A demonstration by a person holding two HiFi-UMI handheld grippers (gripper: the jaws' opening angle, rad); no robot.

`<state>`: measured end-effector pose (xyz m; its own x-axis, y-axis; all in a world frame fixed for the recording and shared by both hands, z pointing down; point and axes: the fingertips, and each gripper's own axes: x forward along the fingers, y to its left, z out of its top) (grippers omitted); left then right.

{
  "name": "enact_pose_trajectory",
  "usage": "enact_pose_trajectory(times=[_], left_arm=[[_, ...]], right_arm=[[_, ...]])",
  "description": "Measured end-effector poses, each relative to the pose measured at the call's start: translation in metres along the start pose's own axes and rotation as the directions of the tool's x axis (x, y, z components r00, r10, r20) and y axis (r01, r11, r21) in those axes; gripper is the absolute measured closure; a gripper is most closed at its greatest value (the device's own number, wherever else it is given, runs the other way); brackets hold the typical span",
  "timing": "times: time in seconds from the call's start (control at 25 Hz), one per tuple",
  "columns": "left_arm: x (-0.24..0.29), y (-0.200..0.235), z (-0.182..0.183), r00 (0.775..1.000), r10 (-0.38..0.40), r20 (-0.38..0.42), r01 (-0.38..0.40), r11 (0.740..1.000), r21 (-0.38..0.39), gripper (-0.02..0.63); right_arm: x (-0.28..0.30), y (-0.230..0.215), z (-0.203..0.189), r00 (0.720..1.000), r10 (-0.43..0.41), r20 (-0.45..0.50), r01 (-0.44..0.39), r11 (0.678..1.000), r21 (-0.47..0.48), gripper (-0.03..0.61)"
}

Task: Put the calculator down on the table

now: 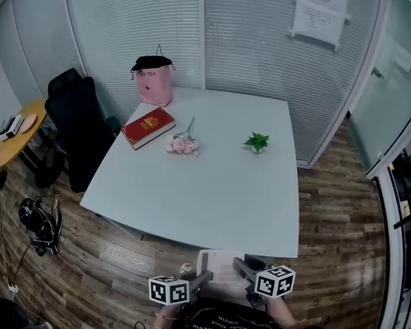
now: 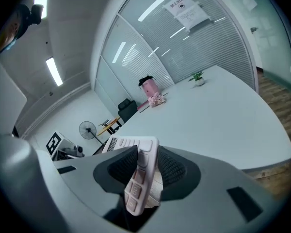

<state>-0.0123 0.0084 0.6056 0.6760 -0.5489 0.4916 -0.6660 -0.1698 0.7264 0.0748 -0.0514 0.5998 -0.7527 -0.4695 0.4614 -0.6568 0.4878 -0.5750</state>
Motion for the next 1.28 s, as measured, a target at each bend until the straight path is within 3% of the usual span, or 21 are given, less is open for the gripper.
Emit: enact_pose_trajectory(times=[0.32,0.72,1.16,1.28], left_arm=[[0.008,0.043,0.078,0.998,-0.033,-0.057,0.036,0.998,0.053,0.526],[0.001,0.088,0.147,0.993,-0.063,-0.096,0.071,0.994,0.088,0.526],[0.011,0.114,0.195,0.988,-0.078,-0.136,0.096,0.987,0.126,0.526],[0.027,0.108,0.205,0.978,-0.112,-0.173,0.127,0.989,0.077,0.528]], right_arm=[[0.064,-0.004,0.049,0.998,-0.060,0.038,0.058,0.998,0.031,0.440],[0.125,0.008,0.090,0.985,-0.148,0.088,0.145,0.989,0.043,0.439],[0.165,-0.003,0.118,0.971,-0.215,0.100,0.205,0.973,0.103,0.437],[0.164,-0.015,0.135,0.962,-0.252,0.105,0.240,0.964,0.110,0.434]])
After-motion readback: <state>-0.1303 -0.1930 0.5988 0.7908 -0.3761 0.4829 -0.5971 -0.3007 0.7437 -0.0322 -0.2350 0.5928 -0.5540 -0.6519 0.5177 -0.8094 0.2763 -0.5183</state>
